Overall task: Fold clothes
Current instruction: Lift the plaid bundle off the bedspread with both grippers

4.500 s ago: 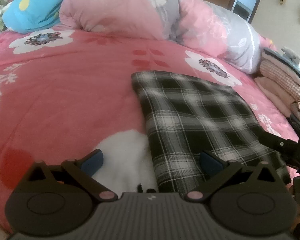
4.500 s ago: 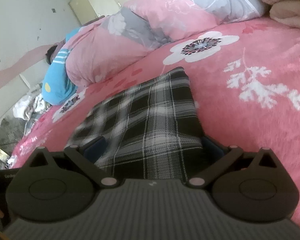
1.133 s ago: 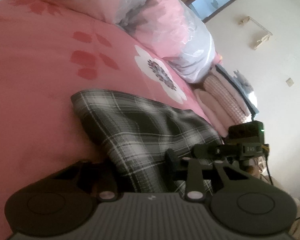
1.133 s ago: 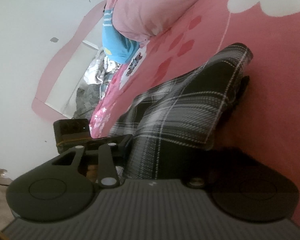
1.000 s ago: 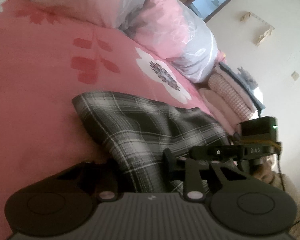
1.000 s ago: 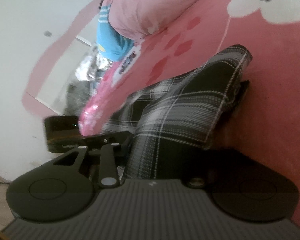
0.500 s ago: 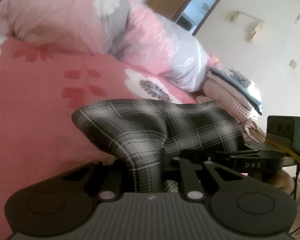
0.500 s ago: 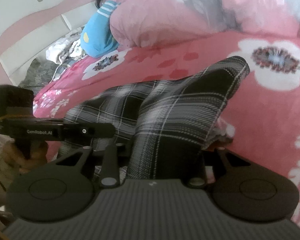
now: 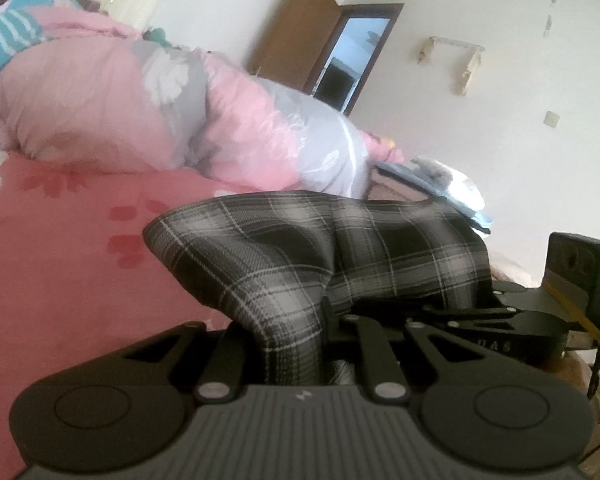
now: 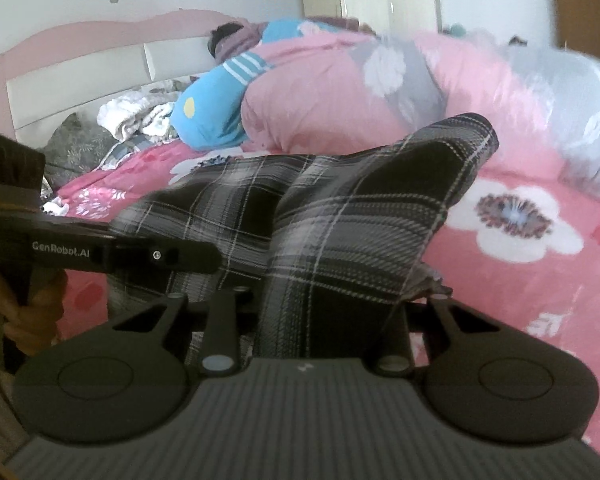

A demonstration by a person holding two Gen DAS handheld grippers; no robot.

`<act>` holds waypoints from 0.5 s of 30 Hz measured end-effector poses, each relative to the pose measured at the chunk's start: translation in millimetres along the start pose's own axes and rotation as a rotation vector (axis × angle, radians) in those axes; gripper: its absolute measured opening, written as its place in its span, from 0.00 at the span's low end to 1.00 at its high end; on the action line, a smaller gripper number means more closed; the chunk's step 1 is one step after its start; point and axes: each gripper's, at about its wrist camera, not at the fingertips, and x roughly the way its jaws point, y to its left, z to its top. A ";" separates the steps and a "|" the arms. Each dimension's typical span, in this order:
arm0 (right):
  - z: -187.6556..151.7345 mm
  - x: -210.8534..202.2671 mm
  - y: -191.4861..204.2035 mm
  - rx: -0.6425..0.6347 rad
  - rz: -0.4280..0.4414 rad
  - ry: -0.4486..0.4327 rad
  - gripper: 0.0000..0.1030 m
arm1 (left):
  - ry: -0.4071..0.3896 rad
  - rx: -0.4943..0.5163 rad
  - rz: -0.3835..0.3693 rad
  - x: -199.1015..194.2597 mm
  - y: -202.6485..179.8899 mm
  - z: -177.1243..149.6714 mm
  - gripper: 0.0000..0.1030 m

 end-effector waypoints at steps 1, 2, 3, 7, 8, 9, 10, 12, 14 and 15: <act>-0.6 -4.6 1.8 -0.002 -0.005 -0.009 0.27 | -0.005 0.001 -0.002 -2.7 -3.2 -0.4 0.13; -1.2 -9.2 3.6 -0.003 -0.009 -0.019 0.27 | -0.009 0.003 -0.003 -5.3 -6.8 -0.8 0.13; -1.8 -13.7 5.4 -0.005 -0.014 -0.028 0.27 | -0.013 0.006 -0.005 -7.8 -10.1 -1.4 0.13; -4.6 -30.9 12.0 -0.008 -0.031 -0.061 0.26 | -0.026 0.025 -0.008 -17.9 -24.2 -2.5 0.13; -5.4 -35.2 13.8 -0.010 -0.035 -0.069 0.26 | -0.029 0.031 -0.010 -20.6 -27.9 -2.4 0.13; -6.3 -39.3 15.9 -0.013 -0.040 -0.078 0.26 | -0.033 0.036 -0.014 -23.2 -31.3 -2.0 0.12; -7.1 -43.4 17.9 -0.016 -0.044 -0.087 0.26 | -0.036 0.041 -0.017 -25.8 -34.7 -1.7 0.12; -7.9 -51.9 22.4 -0.023 -0.053 -0.106 0.26 | -0.046 0.054 -0.024 -30.3 -41.9 0.2 0.12; -8.0 -60.8 26.9 -0.028 -0.061 -0.127 0.26 | -0.055 0.065 -0.033 -34.4 -49.3 1.9 0.12; -8.0 -65.4 27.8 -0.031 -0.065 -0.138 0.26 | -0.060 0.070 -0.041 -36.7 -53.3 2.6 0.12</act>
